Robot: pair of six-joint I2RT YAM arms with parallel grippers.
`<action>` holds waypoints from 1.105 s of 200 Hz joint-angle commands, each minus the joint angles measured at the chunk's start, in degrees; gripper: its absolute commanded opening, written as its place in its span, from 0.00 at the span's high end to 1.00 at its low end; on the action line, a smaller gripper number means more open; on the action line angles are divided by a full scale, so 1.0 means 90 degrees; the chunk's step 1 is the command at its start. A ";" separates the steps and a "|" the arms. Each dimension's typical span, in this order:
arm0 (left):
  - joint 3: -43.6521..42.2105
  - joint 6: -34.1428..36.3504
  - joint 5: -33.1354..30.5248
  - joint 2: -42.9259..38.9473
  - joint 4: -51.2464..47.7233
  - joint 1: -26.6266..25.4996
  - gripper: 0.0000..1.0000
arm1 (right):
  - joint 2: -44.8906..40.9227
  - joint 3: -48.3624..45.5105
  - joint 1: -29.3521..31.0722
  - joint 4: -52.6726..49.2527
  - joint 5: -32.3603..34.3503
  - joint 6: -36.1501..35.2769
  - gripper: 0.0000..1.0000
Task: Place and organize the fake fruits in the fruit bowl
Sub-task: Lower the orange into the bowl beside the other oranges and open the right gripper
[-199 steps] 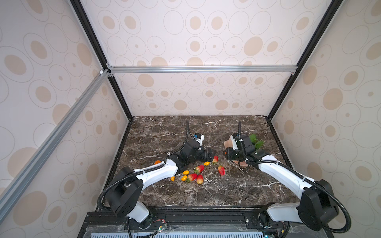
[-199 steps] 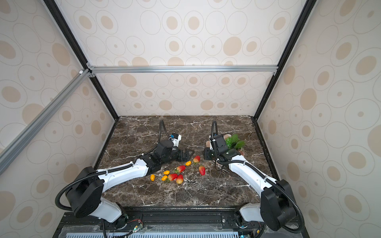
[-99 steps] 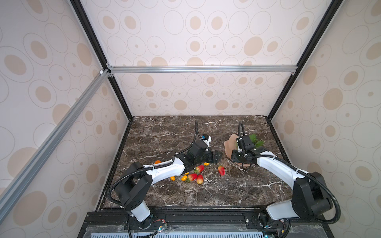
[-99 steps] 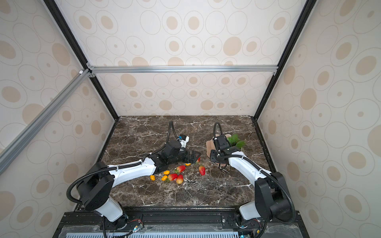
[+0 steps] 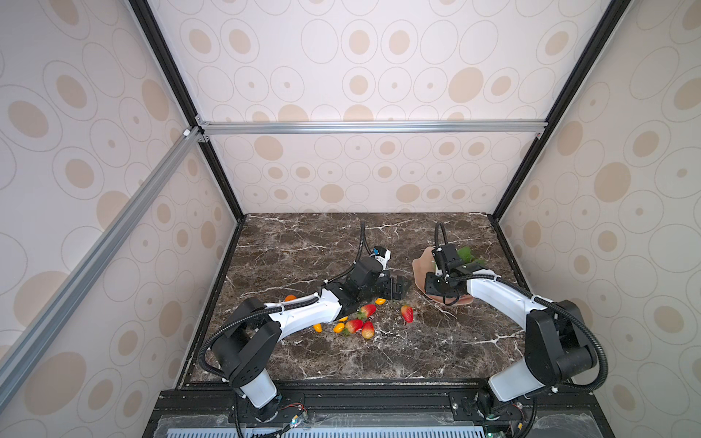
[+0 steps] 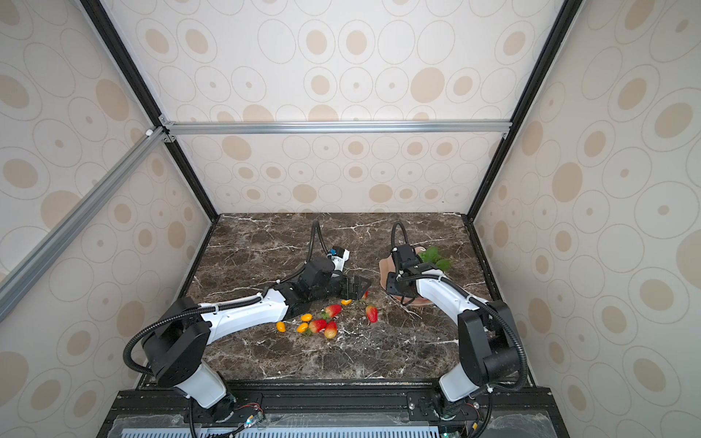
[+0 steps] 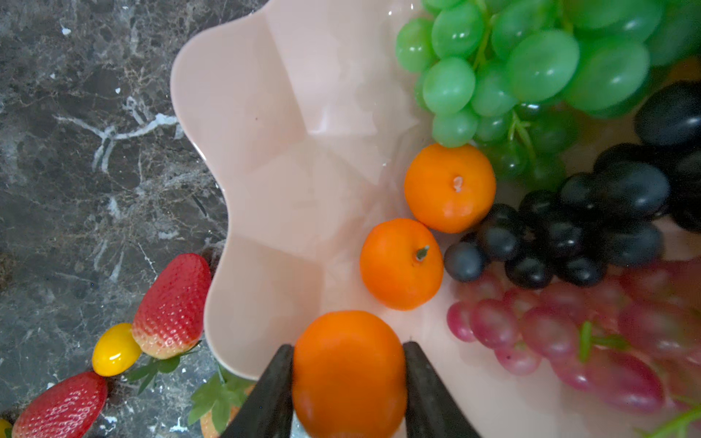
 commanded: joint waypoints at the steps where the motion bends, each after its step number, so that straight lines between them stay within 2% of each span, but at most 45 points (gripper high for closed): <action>1: 0.0192 0.0089 -0.0026 0.0032 -0.0009 -0.0061 0.02 | 0.0147 0.0198 -0.0068 -0.0187 0.0020 0.0007 0.56; 36: 0.0161 0.0087 -0.0022 0.0015 0.0001 -0.0061 0.02 | 0.0246 0.0228 -0.0078 -0.0212 0.0039 0.0034 0.55; 123: 0.0075 0.0060 -0.0023 -0.0023 0.0045 -0.0059 0.02 | 0.0348 0.0255 -0.0117 -0.0204 0.0040 0.0029 0.45; 174: 0.0063 0.0117 -0.0130 -0.0109 -0.0023 -0.0067 0.02 | -0.0036 0.0272 -0.0113 -0.0225 -0.0009 -0.0044 0.42; 221: 0.0048 0.0264 -0.0423 -0.0329 -0.0167 -0.0048 0.02 | -0.0619 0.0195 -0.0107 -0.0337 0.0279 -0.0097 0.37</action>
